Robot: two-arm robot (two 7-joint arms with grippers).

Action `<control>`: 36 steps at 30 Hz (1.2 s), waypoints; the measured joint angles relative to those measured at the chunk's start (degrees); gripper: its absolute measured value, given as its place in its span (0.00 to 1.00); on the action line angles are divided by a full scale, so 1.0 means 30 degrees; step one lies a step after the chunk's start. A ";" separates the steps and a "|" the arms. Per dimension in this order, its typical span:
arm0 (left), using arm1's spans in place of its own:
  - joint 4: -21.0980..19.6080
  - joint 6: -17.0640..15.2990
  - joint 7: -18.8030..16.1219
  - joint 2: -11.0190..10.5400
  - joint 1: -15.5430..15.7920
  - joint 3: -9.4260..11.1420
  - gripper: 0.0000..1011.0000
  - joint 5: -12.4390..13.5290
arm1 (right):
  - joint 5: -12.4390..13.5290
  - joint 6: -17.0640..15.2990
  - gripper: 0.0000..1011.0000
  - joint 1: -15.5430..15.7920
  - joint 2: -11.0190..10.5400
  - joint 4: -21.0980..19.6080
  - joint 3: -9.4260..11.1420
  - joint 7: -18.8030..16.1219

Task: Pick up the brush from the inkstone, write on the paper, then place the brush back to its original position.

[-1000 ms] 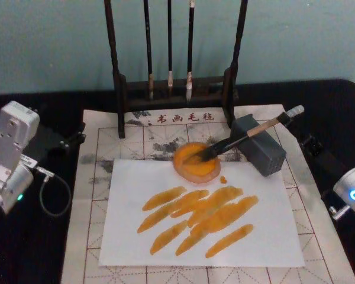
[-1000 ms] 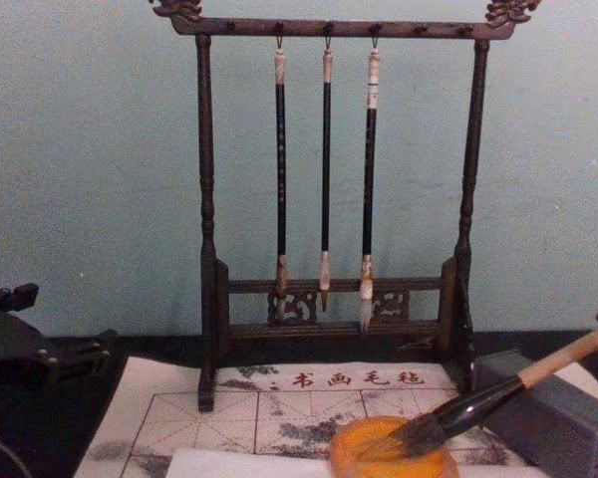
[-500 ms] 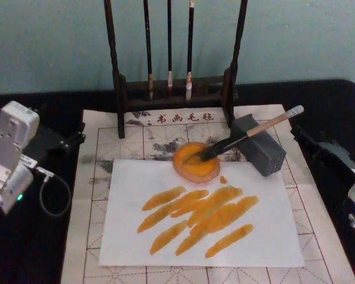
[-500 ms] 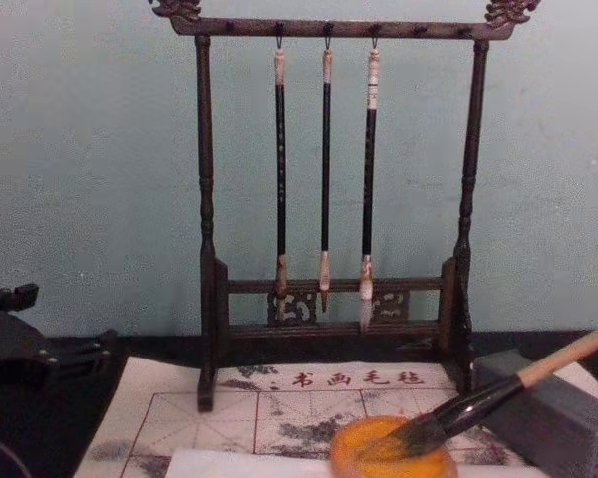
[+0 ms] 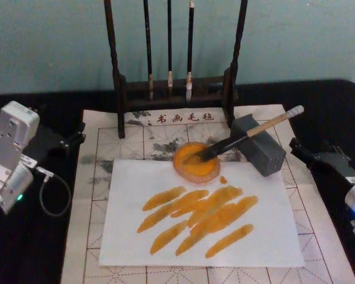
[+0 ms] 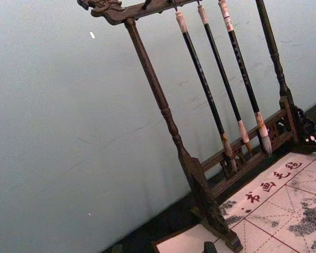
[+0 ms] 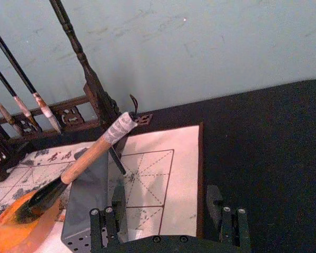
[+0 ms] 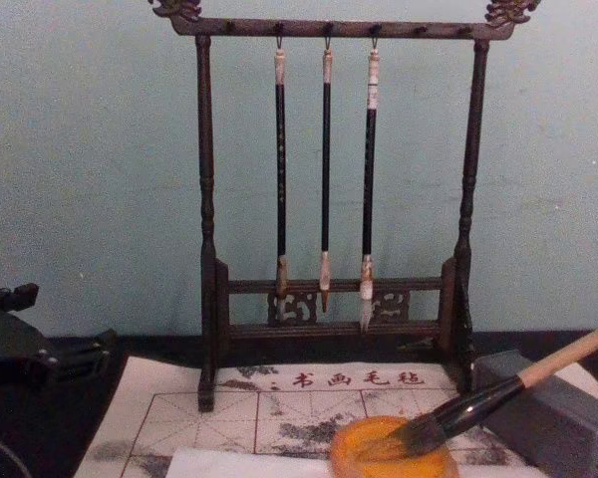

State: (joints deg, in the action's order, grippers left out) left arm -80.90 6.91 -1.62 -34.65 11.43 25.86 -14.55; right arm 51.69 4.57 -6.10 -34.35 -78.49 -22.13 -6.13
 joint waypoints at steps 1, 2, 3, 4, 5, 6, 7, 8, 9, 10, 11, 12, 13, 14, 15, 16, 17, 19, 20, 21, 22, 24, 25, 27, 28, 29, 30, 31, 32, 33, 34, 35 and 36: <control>0.0000 0.0000 0.0000 0.0000 0.0000 -0.0001 0.99 0.0000 | -0.0021 -0.0027 0.99 -0.0003 0.0036 0.0028 0.0010 0.0000; 0.0001 0.0000 -0.0001 -0.0001 0.0000 0.0000 0.99 0.0000 | -0.0041 -0.0060 0.99 -0.0003 0.0069 0.0046 0.0027 -0.0001; 0.0001 0.0000 0.0000 0.0000 0.0000 -0.0001 0.99 0.0000 | -0.0048 -0.0088 0.99 -0.0003 0.0105 0.0061 0.0053 -0.0002; 0.0001 0.0000 0.0001 0.0000 0.0001 0.0000 0.99 0.0001 | -0.0049 -0.0118 0.99 -0.0005 0.0184 0.0099 0.0128 -0.0009; 0.0001 0.0000 0.0000 0.0000 0.0000 -0.0001 0.99 0.0000 | -0.0049 -0.0136 0.99 -0.0005 0.0224 0.0118 0.0163 -0.0017; 0.0001 0.0000 0.0000 0.0000 0.0000 0.0000 0.99 0.0000 | -0.0049 -0.0152 0.99 -0.0005 0.0252 0.0128 0.0184 -0.0025; 0.0001 0.0000 0.0000 0.0000 0.0000 -0.0001 0.99 0.0000 | -0.0050 -0.0153 0.99 -0.0005 0.0250 0.0129 0.0184 -0.0024; 0.0000 0.0000 -0.0001 0.0000 0.0000 0.0000 0.99 0.0000 | -0.0051 -0.0153 0.99 -0.0005 0.0247 0.0129 0.0182 -0.0025; 0.0000 0.0000 -0.0001 0.0000 0.0000 0.0000 0.99 0.0000 | -0.0053 -0.0153 0.99 -0.0005 0.0244 0.0129 0.0178 -0.0024; 0.0001 0.0000 0.0000 0.0000 0.0000 0.0000 0.99 0.0000 | -0.0059 -0.0153 0.99 -0.0008 0.0236 0.0128 0.0172 -0.0025; 0.0000 0.0000 0.0000 0.0000 -0.0001 -0.0001 0.99 0.0000 | -0.0062 -0.0154 0.99 -0.0008 0.0231 0.0128 0.0169 -0.0025; 0.0001 0.0000 0.0000 0.0000 0.0000 0.0000 0.99 0.0001 | -0.0067 -0.0154 0.99 -0.0008 0.0220 0.0129 0.0165 -0.0024; 0.0001 0.0000 0.0000 0.0000 0.0000 0.0000 0.99 0.0000 | -0.0070 -0.0153 0.99 -0.0008 0.0216 0.0129 0.0162 -0.0024; 0.0000 0.0000 0.0000 0.0000 0.0000 0.0000 0.99 0.0000 | -0.0073 -0.0154 0.99 -0.0009 0.0213 0.0129 0.0159 -0.0025; 0.0001 0.0000 0.0000 0.0000 0.0001 0.0000 0.99 0.0000 | -0.0077 -0.0153 0.99 -0.0009 0.0210 0.0128 0.0158 -0.0025; 0.0001 0.0000 0.0000 0.0000 0.0000 0.0000 0.99 0.0000 | -0.0081 -0.0154 0.99 -0.0010 0.0205 0.0128 0.0153 -0.0024; 0.0002 0.0000 0.0000 0.0000 0.0000 0.0000 0.99 0.0001 | -0.0083 -0.0154 0.99 -0.0009 0.0202 0.0128 0.0151 -0.0023; 0.0001 0.0000 0.0000 0.0000 0.0000 0.0001 0.99 0.0001 | -0.0088 -0.0154 0.99 -0.0009 0.0195 0.0128 0.0149 -0.0022; 0.0001 0.0000 0.0000 0.0000 0.0000 0.0000 0.99 0.0001 | -0.0090 -0.0152 0.99 -0.0010 0.0194 0.0127 0.0146 -0.0022; 0.0002 0.0000 0.0000 0.0000 -0.0001 0.0000 0.99 0.0000 | -0.0092 -0.0151 0.99 -0.0009 0.0194 0.0127 0.0144 -0.0021; 0.0001 0.0000 0.0000 0.0000 -0.0001 0.0000 0.99 0.0000 | -0.0097 -0.0150 0.99 -0.0009 0.0190 0.0126 0.0140 -0.0020; 0.0001 0.0000 0.0000 0.0000 0.0000 0.0000 0.99 0.0001 | -0.0102 -0.0149 0.99 -0.0009 0.0188 0.0124 0.0137 -0.0019; 0.0001 0.0000 0.0000 0.0000 0.0000 0.0000 0.99 0.0000 | -0.0103 -0.0148 0.99 -0.0009 0.0187 0.0123 0.0135 -0.0018; 0.0001 0.0000 0.0000 0.0000 0.0000 0.0000 0.99 0.0000 | -0.0109 -0.0144 0.99 -0.0009 0.0182 0.0120 0.0131 -0.0017; 0.0001 0.0000 0.0000 0.0001 -0.0001 0.0000 0.99 0.0000 | -0.0110 -0.0144 0.99 -0.0009 0.0181 0.0118 0.0129 -0.0017; 0.0000 0.0000 0.0000 0.0000 0.0000 0.0000 0.99 0.0000 | -0.0111 -0.0142 0.99 -0.0009 0.0179 0.0115 0.0125 -0.0015; 0.0000 0.0000 0.0000 0.0000 0.0000 0.0000 0.99 0.0000 | -0.0111 -0.0140 0.99 -0.0009 0.0177 0.0113 0.0123 -0.0013; 0.0001 0.0000 0.0001 0.0000 0.0000 0.0000 0.99 0.0000 | -0.0112 -0.0140 0.99 -0.0010 0.0176 0.0113 0.0122 -0.0012; 0.0002 0.0000 0.0000 0.0000 -0.0001 0.0000 0.99 0.0000 | -0.0112 -0.0137 0.99 -0.0009 0.0172 0.0110 0.0120 -0.0009; 0.0001 0.0000 0.0000 0.0000 0.0000 0.0000 0.99 0.0001 | -0.0112 -0.0136 0.99 -0.0009 0.0171 0.0109 0.0119 -0.0009; 0.0001 0.0000 0.0000 0.0000 0.0000 0.0000 0.99 0.0001 | -0.0113 -0.0136 0.99 -0.0010 0.0169 0.0108 0.0118 -0.0007; 0.0001 0.0000 0.0000 0.0000 0.0000 0.0000 0.99 0.0000 | -0.0112 -0.0136 0.99 -0.0009 0.0167 0.0106 0.0118 -0.0006; 0.0001 0.0000 0.0000 0.0000 -0.0001 -0.0001 0.99 0.0000 | -0.0112 -0.0136 0.99 -0.0010 0.0165 0.0104 0.0118 -0.0004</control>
State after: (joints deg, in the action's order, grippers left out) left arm -80.90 6.91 -1.62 -34.65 11.43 25.86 -14.55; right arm 51.35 4.16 -6.13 -33.85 -78.18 -21.78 -6.14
